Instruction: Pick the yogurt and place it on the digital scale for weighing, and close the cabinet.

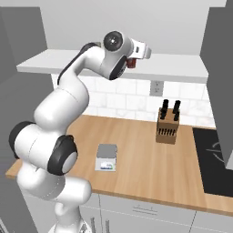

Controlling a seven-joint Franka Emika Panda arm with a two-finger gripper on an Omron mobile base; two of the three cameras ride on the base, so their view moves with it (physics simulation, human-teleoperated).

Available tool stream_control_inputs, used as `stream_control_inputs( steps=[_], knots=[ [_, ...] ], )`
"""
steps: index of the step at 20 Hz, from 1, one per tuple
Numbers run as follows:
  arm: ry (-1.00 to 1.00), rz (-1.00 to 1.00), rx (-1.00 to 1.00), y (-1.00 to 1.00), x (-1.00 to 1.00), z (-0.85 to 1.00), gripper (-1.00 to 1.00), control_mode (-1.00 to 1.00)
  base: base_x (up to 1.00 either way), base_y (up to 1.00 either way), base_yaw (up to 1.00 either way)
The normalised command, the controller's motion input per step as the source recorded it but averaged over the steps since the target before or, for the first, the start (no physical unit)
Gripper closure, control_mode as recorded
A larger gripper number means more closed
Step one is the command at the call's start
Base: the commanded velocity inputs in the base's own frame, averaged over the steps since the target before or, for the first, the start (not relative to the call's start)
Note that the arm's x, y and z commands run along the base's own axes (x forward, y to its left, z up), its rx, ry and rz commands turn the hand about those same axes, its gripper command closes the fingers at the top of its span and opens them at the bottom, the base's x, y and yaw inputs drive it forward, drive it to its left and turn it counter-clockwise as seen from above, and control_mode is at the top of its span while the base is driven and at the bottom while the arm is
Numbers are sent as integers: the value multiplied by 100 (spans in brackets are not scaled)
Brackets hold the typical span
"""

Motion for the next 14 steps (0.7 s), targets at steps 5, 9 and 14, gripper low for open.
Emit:
stream_control_inputs(
  steps=[5, 9, 14],
  knots=[
    [0, 2, 2, -18, 4, -4, 100, -100, 0, 0, 0],
    [-4, 1, 0, -2, -44, 0, 100, -100, 0, 0, 0],
    [-13, 0, 0, 0, -100, 0, 100, -100, 0, 0, 0]
  ],
)
